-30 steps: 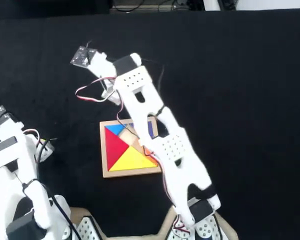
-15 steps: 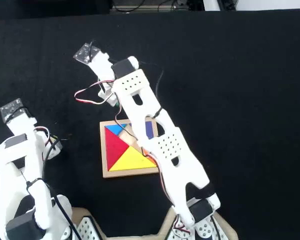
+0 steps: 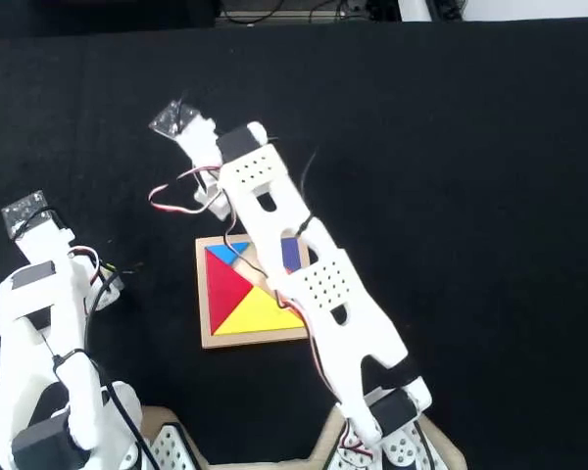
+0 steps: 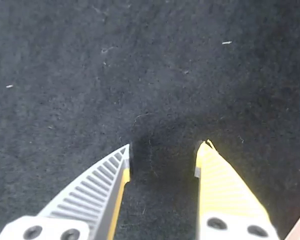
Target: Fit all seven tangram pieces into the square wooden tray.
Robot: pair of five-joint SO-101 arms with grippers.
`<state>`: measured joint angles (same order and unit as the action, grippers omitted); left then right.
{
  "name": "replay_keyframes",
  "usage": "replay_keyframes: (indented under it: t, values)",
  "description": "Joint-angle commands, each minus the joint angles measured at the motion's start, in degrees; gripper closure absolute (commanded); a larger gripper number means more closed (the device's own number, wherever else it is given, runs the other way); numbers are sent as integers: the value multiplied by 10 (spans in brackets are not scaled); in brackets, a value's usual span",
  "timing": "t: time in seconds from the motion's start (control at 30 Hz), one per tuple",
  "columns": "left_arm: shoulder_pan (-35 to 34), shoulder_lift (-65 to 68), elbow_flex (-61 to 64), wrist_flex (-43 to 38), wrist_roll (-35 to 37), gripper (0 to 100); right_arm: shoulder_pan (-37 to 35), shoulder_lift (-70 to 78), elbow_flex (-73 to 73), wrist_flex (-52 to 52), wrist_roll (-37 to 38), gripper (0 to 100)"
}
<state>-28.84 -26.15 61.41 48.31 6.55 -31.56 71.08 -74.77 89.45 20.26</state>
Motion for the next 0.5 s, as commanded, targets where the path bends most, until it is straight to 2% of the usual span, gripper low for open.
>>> replay_keyframes:
  t: [0.0,0.27,0.47]
  values:
    - [7,-3,-1,-5,-3,788,-13,-10,-21,9,-10,676]
    - [7,-2,-1,-5,-2,790,-22,-2,-25,4,16,684]
    - [7,-2,-1,-5,-2,790,-21,0,-26,-1,43,832]
